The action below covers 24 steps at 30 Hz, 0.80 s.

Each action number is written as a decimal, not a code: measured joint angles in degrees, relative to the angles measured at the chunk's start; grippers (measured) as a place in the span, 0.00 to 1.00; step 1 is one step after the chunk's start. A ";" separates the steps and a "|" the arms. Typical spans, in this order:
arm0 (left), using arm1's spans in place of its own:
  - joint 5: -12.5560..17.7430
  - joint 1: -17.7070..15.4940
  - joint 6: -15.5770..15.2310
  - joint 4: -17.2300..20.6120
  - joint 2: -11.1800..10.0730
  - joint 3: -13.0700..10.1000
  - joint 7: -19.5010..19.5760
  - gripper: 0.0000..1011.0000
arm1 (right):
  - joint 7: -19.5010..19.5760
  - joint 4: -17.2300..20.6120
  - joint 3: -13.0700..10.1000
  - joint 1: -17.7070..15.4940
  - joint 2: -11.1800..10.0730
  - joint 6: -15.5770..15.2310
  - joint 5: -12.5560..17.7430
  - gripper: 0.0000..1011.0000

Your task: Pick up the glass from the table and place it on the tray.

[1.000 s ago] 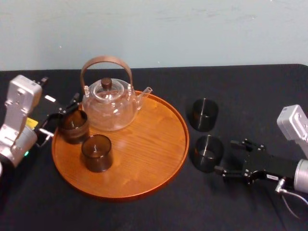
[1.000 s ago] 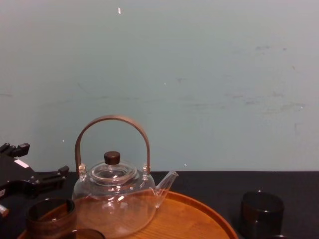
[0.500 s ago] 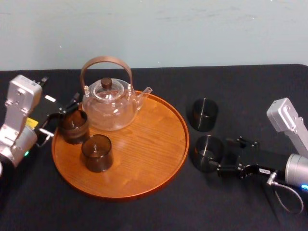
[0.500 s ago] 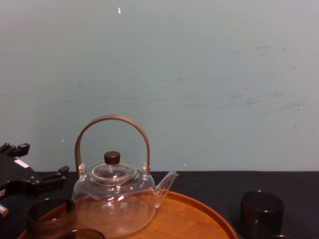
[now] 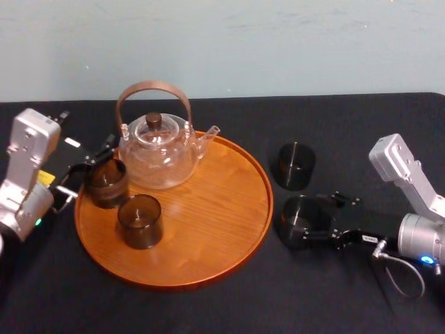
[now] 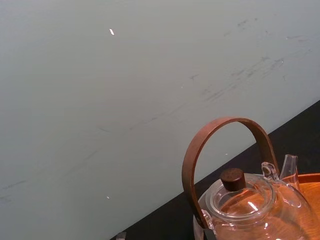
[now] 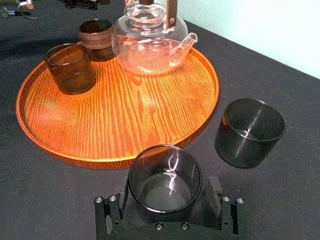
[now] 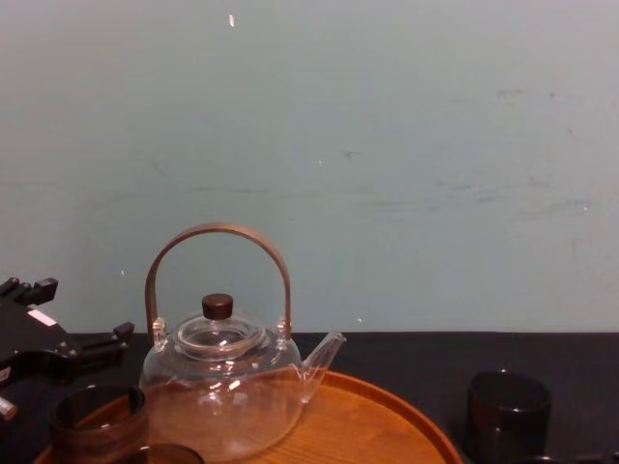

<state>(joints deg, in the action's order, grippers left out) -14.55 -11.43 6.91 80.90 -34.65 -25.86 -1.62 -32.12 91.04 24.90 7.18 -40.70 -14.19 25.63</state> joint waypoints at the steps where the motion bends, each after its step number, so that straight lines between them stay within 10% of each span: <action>1: 0.00 0.00 0.00 0.00 0.00 0.00 0.00 0.99 | -0.05 -0.12 0.15 0.19 0.07 -0.01 -0.06 0.99; 24: 0.00 0.00 0.00 0.00 0.00 0.00 0.00 0.99 | -0.30 -1.08 1.67 2.03 0.77 0.04 -1.24 0.96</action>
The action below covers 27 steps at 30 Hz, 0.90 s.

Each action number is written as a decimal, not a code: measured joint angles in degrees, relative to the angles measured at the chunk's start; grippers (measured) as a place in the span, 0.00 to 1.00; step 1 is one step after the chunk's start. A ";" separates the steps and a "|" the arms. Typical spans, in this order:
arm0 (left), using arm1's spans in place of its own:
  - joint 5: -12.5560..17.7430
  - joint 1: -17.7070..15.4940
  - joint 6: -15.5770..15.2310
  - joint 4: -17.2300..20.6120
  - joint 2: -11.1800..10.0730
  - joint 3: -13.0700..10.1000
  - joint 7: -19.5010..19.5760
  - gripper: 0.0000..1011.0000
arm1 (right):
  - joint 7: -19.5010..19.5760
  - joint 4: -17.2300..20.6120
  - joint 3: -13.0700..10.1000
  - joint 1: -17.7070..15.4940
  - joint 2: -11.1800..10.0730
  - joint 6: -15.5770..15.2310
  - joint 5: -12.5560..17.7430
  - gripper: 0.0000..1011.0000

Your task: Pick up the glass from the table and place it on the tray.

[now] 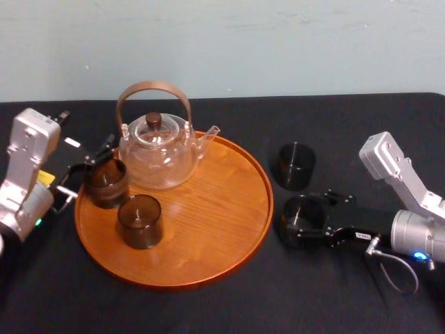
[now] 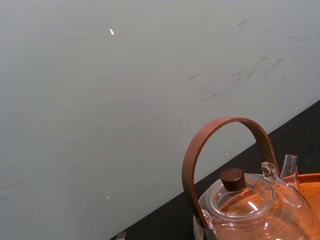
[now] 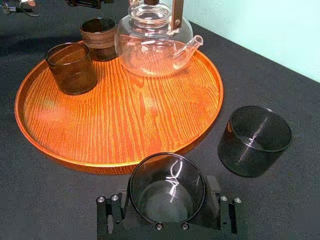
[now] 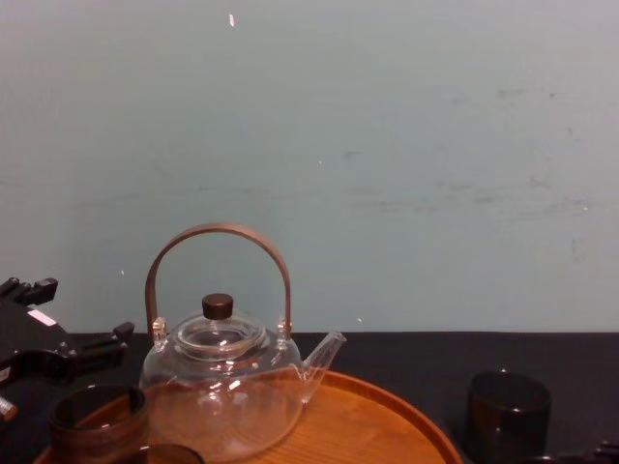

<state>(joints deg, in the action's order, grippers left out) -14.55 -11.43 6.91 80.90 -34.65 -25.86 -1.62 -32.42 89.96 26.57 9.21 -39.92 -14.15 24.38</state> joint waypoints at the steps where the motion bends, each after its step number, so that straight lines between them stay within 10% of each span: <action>1: 0.00 0.00 0.00 0.00 0.00 0.00 0.00 0.99 | 0.00 0.00 -0.01 -0.01 -0.01 0.00 0.03 0.93; 27: 0.00 0.00 0.00 0.00 0.00 0.00 0.00 0.99 | -0.16 1.39 -0.99 -0.82 -1.02 0.50 0.99 0.89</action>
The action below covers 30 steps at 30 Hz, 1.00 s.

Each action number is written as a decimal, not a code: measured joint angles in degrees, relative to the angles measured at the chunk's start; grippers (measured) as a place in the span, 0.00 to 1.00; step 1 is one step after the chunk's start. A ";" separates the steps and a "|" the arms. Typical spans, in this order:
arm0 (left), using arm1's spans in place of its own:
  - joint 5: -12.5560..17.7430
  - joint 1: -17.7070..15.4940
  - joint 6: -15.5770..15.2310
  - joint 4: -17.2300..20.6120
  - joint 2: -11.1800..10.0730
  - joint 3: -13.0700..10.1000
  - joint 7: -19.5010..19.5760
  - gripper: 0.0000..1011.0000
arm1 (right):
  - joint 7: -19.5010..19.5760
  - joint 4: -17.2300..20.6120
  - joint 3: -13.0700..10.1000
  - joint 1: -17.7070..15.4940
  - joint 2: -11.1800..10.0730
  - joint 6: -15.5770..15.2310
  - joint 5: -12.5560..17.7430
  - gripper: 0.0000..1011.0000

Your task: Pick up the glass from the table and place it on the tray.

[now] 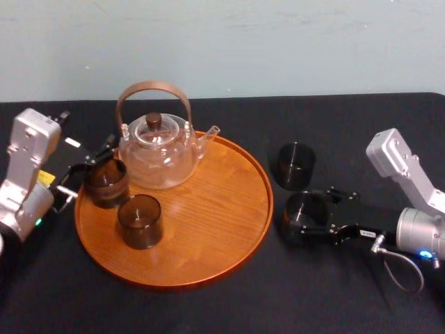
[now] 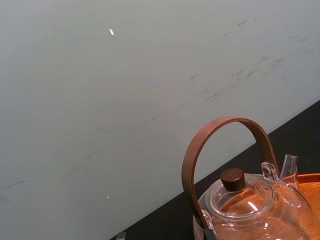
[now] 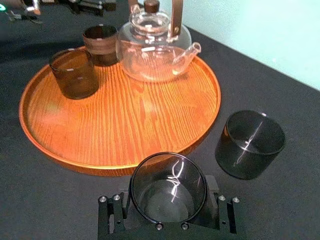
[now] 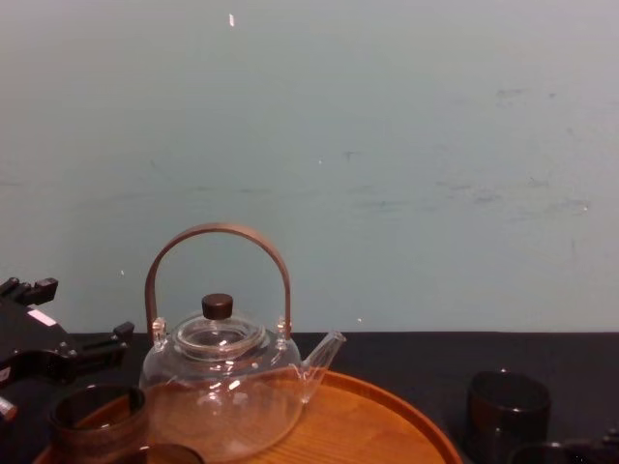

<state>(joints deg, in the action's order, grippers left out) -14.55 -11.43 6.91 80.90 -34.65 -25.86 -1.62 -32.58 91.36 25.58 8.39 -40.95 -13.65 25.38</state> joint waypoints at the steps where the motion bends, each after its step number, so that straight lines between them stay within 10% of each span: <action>1: 0.00 0.00 0.00 0.00 0.00 0.00 0.00 0.99 | -0.11 0.29 -0.17 -0.12 -0.22 0.09 0.18 0.89; 15: 0.00 0.00 0.00 0.00 0.00 0.00 0.00 0.99 | -1.80 4.46 -1.75 0.93 -2.67 1.33 2.59 0.89; 30: 0.00 0.00 0.00 0.00 0.00 0.00 0.00 0.99 | -4.21 2.17 4.33 8.52 2.26 2.65 0.58 0.89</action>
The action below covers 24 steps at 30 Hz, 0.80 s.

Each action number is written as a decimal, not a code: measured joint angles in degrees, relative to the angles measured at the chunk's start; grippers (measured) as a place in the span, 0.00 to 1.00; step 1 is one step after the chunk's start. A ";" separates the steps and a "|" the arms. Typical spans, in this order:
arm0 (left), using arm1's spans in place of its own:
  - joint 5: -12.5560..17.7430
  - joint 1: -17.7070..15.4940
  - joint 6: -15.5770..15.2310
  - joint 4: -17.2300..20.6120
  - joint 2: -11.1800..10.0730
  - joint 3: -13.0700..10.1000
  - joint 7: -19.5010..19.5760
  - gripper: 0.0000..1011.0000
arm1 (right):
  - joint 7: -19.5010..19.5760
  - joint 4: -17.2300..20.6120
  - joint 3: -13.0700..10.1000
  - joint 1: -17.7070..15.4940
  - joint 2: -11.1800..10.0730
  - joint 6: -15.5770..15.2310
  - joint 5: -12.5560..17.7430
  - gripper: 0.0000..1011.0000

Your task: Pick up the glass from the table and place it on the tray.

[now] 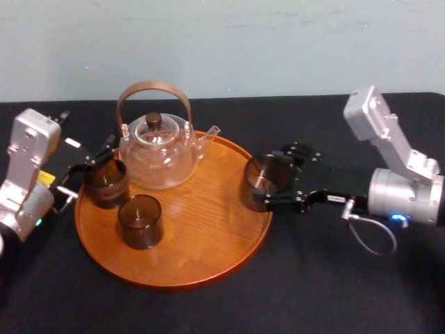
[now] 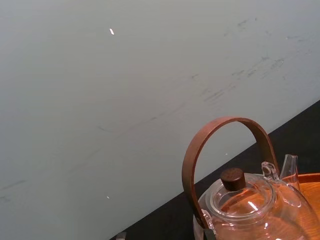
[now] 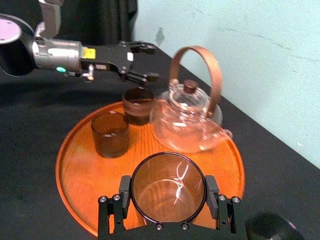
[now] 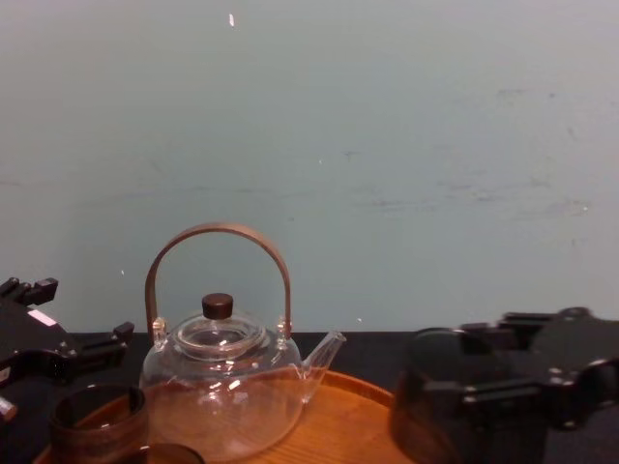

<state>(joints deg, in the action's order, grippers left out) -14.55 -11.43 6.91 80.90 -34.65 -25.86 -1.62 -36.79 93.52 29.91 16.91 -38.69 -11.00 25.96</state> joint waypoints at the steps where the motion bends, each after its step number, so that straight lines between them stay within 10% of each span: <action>1: 0.00 0.00 0.00 0.00 0.00 0.00 0.00 0.99 | -0.09 -0.23 0.36 0.31 0.32 0.06 -0.11 0.89; 24: 0.00 0.00 0.00 0.00 0.00 0.00 0.00 0.99 | -1.20 -7.87 7.66 5.14 7.82 2.34 -2.84 0.89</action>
<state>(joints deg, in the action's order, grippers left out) -14.55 -11.43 6.91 80.90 -34.64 -25.86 -1.62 -37.99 85.65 37.57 22.06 -30.87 -8.66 23.12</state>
